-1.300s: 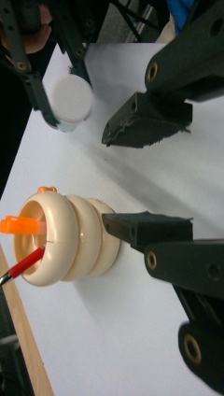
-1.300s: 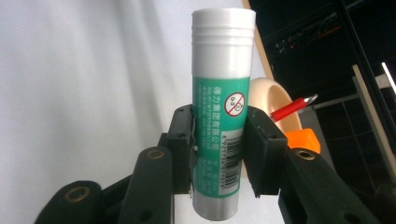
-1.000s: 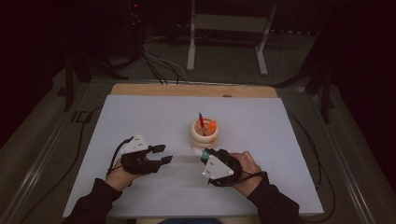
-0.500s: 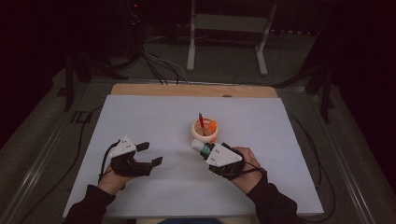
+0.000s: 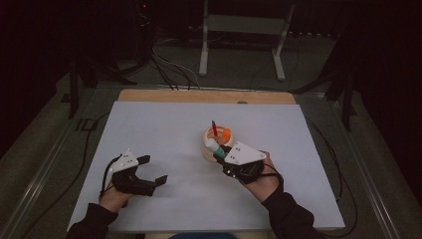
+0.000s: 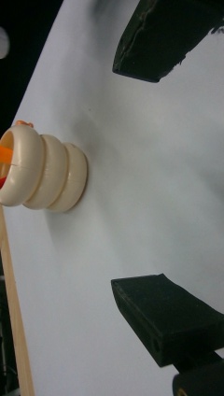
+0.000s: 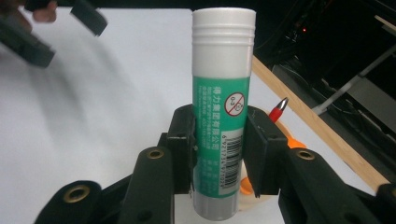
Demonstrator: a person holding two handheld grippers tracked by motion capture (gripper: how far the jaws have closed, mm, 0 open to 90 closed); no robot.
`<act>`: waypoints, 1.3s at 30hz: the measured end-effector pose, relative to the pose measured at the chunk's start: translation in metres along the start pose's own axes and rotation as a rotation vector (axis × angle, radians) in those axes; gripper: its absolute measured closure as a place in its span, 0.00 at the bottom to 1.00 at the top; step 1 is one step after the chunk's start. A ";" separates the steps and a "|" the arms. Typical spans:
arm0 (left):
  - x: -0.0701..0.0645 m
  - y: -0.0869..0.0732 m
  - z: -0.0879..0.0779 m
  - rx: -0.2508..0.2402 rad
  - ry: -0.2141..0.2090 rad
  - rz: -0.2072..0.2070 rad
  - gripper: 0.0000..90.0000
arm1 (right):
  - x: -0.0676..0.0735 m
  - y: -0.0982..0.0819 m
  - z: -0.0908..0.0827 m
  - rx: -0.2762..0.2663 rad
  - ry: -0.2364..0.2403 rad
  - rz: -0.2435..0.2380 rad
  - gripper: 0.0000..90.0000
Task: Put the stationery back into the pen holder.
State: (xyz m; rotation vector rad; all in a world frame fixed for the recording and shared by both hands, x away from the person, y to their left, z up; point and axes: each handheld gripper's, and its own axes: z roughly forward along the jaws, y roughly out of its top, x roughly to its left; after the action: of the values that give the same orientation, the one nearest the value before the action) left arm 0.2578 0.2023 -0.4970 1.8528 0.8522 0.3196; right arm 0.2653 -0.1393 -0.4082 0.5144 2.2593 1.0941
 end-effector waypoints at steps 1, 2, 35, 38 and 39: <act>0.000 -0.001 -0.001 -0.007 -0.002 -0.004 0.01 | -0.001 0.001 0.000 -0.005 -0.002 0.012 0.74; 0.001 -0.002 -0.002 -0.006 0.002 -0.007 0.01 | -0.003 0.001 0.001 -0.009 0.000 0.024 0.74; 0.007 -0.025 -0.021 -0.059 0.049 -0.027 0.00 | -0.044 0.017 0.025 -0.107 -0.051 0.306 0.73; 0.007 -0.026 -0.021 -0.057 0.052 -0.036 0.00 | -0.045 0.017 0.028 -0.109 -0.060 0.324 0.73; 0.008 -0.027 -0.022 -0.067 0.050 -0.041 0.00 | -0.045 0.016 0.031 -0.113 -0.073 0.339 0.73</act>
State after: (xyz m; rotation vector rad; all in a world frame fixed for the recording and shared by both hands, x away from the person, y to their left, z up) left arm 0.2401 0.2294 -0.5120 1.7695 0.9018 0.3652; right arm 0.3211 -0.1375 -0.3964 0.8985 2.0799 1.3352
